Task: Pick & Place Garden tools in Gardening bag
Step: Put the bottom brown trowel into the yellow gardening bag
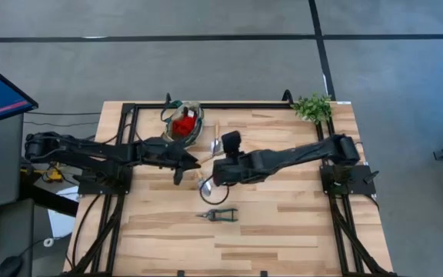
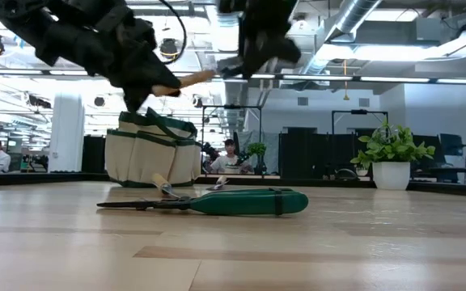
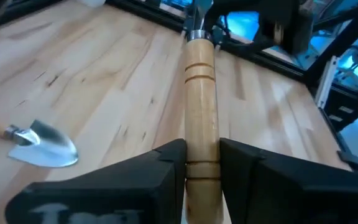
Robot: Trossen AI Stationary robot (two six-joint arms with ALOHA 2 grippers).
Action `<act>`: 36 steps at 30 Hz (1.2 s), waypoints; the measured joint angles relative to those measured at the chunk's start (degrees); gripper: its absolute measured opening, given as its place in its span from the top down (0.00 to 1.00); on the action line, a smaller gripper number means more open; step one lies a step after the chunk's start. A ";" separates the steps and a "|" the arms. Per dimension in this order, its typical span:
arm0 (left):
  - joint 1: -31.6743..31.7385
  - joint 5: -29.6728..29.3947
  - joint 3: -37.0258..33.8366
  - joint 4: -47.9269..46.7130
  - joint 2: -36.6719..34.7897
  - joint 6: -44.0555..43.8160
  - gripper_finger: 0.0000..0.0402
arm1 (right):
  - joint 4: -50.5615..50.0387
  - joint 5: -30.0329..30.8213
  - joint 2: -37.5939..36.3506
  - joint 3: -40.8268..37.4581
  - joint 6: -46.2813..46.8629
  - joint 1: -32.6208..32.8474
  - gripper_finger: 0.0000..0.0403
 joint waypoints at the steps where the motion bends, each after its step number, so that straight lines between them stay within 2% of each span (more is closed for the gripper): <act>1: 0.00 0.00 -0.18 -0.46 -1.05 0.01 0.87 | -1.74 -1.20 -0.94 0.00 1.34 -0.26 0.60; 7: -0.88 -0.80 -0.57 -0.18 -6.36 0.20 0.87 | -4.91 -11.41 -7.63 -0.09 9.23 -2.02 0.69; 11: -2.48 -4.55 -1.71 -0.61 -9.12 2.74 0.87 | -4.44 -19.46 -11.21 -0.79 11.97 -4.02 0.73; 15: -4.59 -9.88 -2.72 -0.32 -11.05 4.62 0.87 | 0.71 -29.85 -15.15 -4.28 12.41 -6.69 0.77; 19: -6.59 -14.12 -4.28 0.32 -13.28 6.08 0.87 | 11.82 -38.97 -19.41 -12.57 10.74 -9.22 0.84; 25: -8.57 -17.58 -7.23 3.66 -17.42 6.22 0.87 | 30.84 -45.36 -25.24 -27.70 10.13 -11.69 0.94; 31: -10.21 -17.96 -10.14 14.58 -18.88 10.89 0.87 | 47.71 -47.63 -29.63 -40.11 10.49 -12.48 1.00; 36: -10.23 -17.97 -10.80 14.90 -19.31 11.09 0.87 | 67.36 -47.70 -31.29 -48.77 10.61 -12.23 0.98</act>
